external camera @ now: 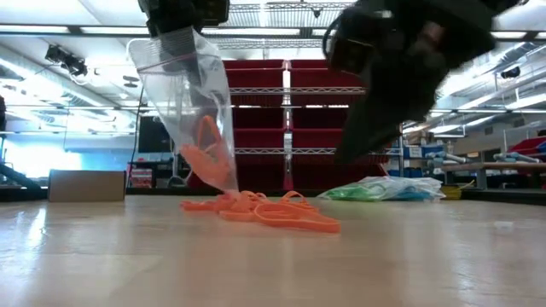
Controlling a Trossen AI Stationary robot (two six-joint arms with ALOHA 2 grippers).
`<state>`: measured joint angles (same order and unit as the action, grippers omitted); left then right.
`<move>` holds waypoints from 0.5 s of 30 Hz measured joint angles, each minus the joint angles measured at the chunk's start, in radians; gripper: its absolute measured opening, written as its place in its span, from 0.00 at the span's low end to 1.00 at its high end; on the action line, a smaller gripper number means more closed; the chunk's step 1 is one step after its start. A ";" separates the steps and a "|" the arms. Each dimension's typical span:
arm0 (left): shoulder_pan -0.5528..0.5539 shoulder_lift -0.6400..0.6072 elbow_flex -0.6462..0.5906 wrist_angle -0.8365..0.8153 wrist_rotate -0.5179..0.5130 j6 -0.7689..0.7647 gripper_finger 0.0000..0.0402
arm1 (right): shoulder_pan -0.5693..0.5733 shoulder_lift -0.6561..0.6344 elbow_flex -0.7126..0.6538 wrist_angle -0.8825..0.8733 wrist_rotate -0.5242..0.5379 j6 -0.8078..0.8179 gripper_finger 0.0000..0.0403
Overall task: Sort rubber bands
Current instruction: Put the orange rubber band into the transparent zip bag
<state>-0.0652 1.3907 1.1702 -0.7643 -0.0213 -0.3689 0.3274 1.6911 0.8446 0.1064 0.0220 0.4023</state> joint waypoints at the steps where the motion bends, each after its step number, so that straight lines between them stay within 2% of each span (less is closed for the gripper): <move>1: 0.001 0.000 0.000 0.007 -0.001 0.000 0.04 | 0.024 0.019 -0.007 0.040 0.053 -0.036 0.28; 4: 0.001 0.000 -0.001 0.032 0.000 -0.001 0.04 | 0.059 0.079 -0.005 0.122 0.142 -0.088 0.28; 12: 0.000 0.000 -0.002 0.031 0.008 -0.001 0.04 | 0.007 0.296 0.118 0.149 0.142 -0.013 0.28; 15: 0.000 0.000 -0.002 0.031 0.008 -0.001 0.04 | -0.009 0.326 0.163 0.099 0.079 -0.025 0.22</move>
<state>-0.0650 1.3907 1.1687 -0.7334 -0.0135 -0.3698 0.3183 2.0173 1.0081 0.2054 0.1006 0.3768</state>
